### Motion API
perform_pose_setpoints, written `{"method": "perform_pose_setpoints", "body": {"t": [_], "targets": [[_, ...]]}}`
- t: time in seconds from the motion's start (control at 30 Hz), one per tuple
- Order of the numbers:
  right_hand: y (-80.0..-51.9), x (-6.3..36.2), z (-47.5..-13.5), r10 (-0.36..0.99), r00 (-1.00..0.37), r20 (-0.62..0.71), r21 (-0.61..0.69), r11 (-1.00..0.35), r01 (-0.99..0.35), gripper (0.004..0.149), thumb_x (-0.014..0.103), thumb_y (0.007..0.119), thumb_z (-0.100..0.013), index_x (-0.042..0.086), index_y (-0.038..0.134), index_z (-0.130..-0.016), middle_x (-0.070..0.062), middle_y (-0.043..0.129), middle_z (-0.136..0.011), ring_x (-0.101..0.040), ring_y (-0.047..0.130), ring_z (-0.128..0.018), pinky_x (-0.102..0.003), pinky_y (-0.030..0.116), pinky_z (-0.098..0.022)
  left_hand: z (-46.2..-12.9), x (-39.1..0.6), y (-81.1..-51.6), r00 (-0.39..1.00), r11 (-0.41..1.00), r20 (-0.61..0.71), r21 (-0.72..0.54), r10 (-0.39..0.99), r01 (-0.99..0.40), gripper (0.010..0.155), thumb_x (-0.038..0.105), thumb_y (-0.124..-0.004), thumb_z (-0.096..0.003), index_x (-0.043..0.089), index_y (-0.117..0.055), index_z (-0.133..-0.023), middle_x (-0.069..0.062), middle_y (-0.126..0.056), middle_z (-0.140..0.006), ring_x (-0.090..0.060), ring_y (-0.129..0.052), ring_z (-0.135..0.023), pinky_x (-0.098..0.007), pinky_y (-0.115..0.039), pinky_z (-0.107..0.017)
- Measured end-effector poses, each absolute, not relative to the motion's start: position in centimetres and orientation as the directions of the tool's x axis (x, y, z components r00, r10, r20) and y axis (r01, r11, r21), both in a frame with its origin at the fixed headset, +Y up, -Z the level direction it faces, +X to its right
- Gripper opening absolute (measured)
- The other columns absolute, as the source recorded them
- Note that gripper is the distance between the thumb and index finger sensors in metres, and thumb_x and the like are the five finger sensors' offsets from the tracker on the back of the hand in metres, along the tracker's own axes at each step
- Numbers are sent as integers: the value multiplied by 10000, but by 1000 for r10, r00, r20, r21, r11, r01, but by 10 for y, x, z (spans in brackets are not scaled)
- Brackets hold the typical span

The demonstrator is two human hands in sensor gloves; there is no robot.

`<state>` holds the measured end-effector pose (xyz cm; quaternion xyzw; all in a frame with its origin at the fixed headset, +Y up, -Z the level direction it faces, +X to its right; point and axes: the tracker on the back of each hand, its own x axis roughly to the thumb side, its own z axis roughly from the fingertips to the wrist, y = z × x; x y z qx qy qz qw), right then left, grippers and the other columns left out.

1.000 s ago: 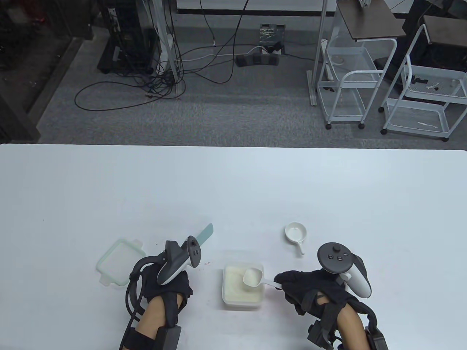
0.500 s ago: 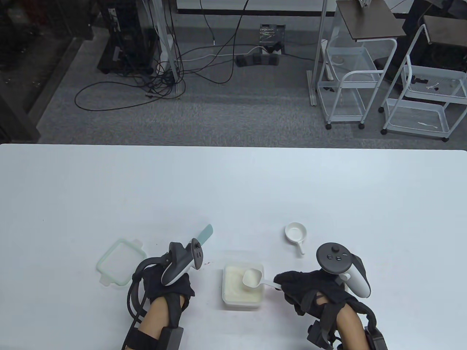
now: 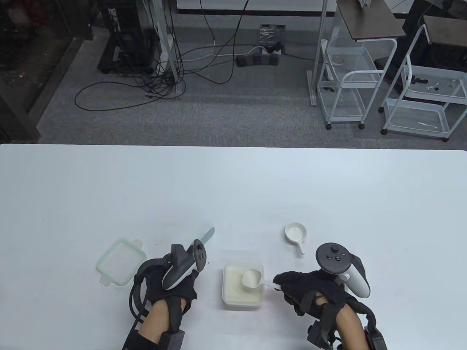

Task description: Scoop white sugar with coffee spoon and level it off using dessert spatula

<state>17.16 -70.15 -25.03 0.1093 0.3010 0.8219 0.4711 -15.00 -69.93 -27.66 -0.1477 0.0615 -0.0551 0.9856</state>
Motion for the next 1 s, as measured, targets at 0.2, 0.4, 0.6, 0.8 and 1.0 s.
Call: {"method": "perform_pose_setpoints", "body": {"t": [0.2,0.4,0.6,0.8,1.0], "targets": [[-701,173,-251,846,-526,-92,587,-380,-715,449,201,731,-500,28,748,-914,-132,919,-485,-206,933,-266,-510,833,-390,-269,-142,-674,986,982,88,-139,142,-129,982,716,-636,-402,187,-320,-1166,-181,-369,-1244,-595,-519,-1057,-768,-420,-712],[-698,182,-252,850,-518,-95,546,-391,-741,450,196,740,-494,35,752,-914,-137,920,-492,-217,932,-274,-517,828,-396,-266,-136,-675,985,986,124,-131,121,-105,994,730,-614,-390,197,-300,-1169,-178,-340,-1249,-598,-492,-1063,-778,-401,-710],[-685,221,-250,919,-373,-125,428,-289,-856,450,190,735,-494,26,755,-913,-141,920,-488,-222,931,-269,-522,826,-390,-268,-137,-678,989,986,108,-139,104,-89,993,728,-616,-393,198,-295,-1170,-177,-322,-1250,-602,-473,-1066,-785,-389,-705],[-672,291,-237,972,-192,-135,217,-160,-963,448,186,742,-495,23,764,-912,-147,925,-484,-226,934,-266,-526,826,-386,-267,-137,-679,991,984,96,-159,94,-78,993,728,-613,-397,202,-282,-1171,-175,-306,-1252,-606,-463,-1067,-787,-382,-705],[-678,354,-215,946,-205,-252,79,-191,-978,449,187,737,-503,27,754,-922,-147,918,-500,-227,932,-281,-527,820,-397,-267,-136,-679,992,982,90,-174,86,-69,998,731,-609,-396,201,-272,-1171,-174,-295,-1254,-606,-455,-1069,-787,-381,-706]]}}
